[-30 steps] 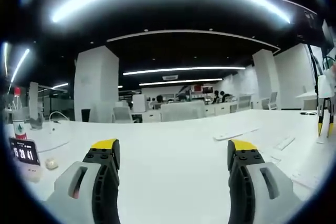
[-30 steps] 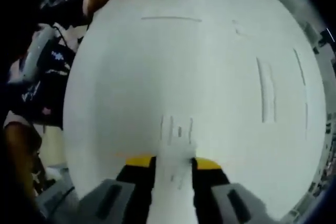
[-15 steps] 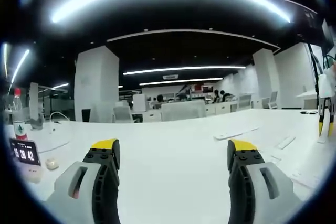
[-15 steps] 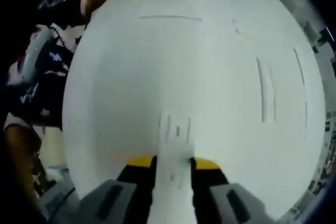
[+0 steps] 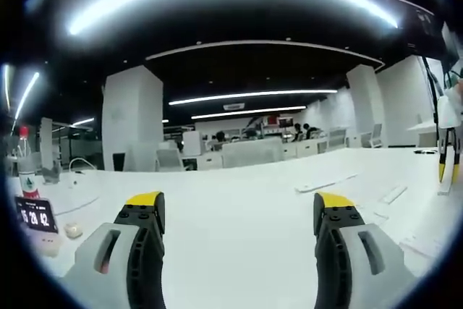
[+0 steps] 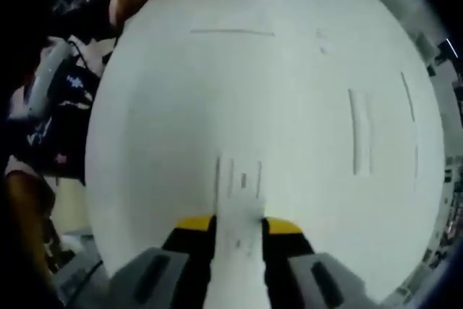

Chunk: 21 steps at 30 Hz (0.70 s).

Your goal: Locate the socket holder cover, grip the socket holder cover, clip it into the socket holder slot.

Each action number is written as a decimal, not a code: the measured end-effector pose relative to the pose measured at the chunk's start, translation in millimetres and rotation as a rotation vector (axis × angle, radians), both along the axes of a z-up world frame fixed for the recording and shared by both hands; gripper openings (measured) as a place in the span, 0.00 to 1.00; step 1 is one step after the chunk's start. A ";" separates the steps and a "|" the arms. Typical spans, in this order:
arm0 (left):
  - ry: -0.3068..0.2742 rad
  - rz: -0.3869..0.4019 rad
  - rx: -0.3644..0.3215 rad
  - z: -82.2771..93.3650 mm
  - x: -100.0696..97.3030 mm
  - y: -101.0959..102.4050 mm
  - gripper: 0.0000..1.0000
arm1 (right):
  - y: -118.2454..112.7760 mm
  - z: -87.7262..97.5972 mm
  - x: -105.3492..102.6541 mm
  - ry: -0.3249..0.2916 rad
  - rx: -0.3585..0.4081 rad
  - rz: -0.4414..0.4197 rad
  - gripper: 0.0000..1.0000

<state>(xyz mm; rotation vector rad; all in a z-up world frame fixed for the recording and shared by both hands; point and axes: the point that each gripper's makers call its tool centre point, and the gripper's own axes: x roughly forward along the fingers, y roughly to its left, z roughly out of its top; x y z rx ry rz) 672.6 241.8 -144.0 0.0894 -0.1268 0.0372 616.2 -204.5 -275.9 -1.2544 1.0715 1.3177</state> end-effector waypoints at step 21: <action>0.006 -0.001 0.000 -1.7 -1.4 -1.6 0.83 | -4.6 16.4 -2.0 -0.031 0.007 -0.008 0.28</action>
